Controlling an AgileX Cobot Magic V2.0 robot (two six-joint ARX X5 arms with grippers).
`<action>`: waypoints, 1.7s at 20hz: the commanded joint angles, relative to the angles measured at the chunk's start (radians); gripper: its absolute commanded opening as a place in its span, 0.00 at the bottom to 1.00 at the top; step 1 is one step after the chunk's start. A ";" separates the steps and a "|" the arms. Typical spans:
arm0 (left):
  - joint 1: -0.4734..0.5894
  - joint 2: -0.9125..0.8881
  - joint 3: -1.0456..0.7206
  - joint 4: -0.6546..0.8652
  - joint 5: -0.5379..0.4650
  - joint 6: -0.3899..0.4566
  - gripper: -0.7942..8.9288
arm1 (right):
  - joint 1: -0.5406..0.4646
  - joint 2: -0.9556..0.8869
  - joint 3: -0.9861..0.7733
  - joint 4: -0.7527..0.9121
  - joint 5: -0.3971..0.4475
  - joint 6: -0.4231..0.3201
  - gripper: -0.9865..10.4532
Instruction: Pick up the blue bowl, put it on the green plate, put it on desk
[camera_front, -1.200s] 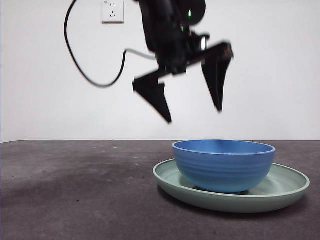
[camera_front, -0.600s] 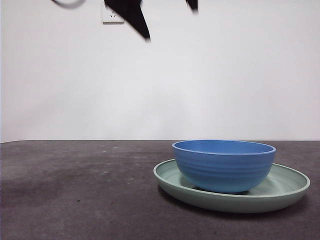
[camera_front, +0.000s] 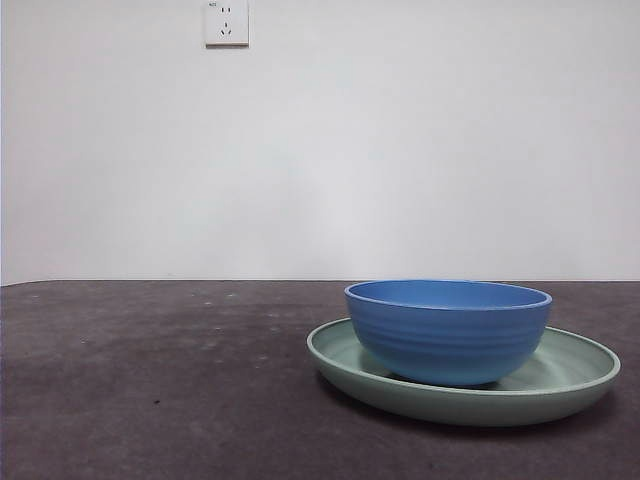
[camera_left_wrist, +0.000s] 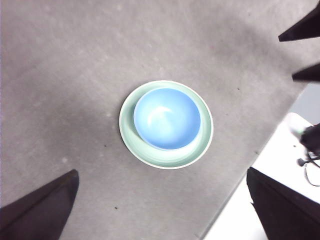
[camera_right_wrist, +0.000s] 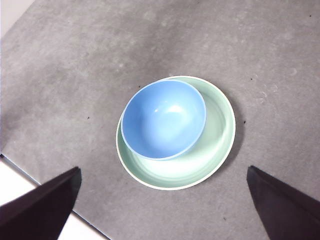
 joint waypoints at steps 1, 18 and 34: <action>-0.003 -0.175 -0.228 0.103 -0.085 -0.054 0.88 | 0.003 0.004 0.019 0.007 -0.002 0.029 0.66; -0.004 -0.692 -0.765 0.262 -0.119 -0.200 0.88 | 0.005 0.047 0.018 0.035 -0.014 0.084 0.66; -0.004 -0.692 -0.765 0.263 -0.119 -0.174 0.88 | 0.005 0.718 0.018 0.137 0.162 -0.014 0.59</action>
